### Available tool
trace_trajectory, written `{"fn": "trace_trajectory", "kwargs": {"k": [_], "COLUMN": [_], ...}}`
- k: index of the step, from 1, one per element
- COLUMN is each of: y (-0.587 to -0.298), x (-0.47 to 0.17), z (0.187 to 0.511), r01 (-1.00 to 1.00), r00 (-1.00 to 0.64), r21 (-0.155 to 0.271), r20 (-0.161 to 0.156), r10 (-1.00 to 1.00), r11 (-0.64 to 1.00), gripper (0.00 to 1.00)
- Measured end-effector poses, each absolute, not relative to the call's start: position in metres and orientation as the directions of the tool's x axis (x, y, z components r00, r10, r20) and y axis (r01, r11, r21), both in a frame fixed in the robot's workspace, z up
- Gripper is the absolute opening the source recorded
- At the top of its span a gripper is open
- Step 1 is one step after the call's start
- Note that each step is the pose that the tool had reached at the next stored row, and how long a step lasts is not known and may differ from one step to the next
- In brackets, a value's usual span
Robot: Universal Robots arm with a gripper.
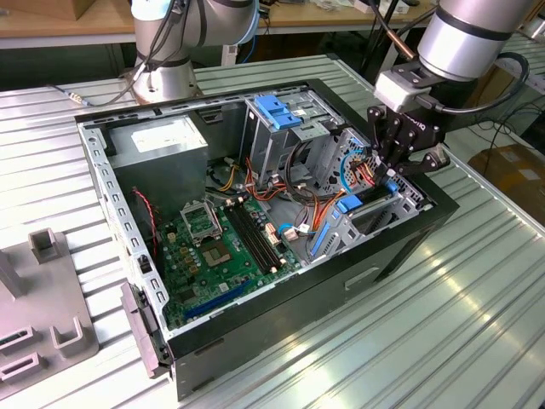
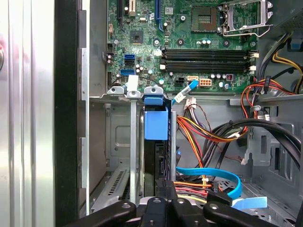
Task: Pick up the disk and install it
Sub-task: 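Insert the first disk wire, then insert the second disk wire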
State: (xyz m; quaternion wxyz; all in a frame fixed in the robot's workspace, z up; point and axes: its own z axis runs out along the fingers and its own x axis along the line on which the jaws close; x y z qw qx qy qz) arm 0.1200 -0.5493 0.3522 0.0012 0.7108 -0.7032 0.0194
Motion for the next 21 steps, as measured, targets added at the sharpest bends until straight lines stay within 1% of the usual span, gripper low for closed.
{"fn": "trace_trajectory", "kwargs": {"k": [19,21], "y": [-0.549,-0.549], "x": [0.114,0.11], "z": [0.352,0.359], "r01": [-1.0,-1.0], "r00": [0.01,0.011], "r21": [-0.026,-0.026], "r20": [0.029,0.029], "r10": [-1.0,-1.0], "r11": [-0.011,-0.011], "gripper": [0.1,0.1]}}
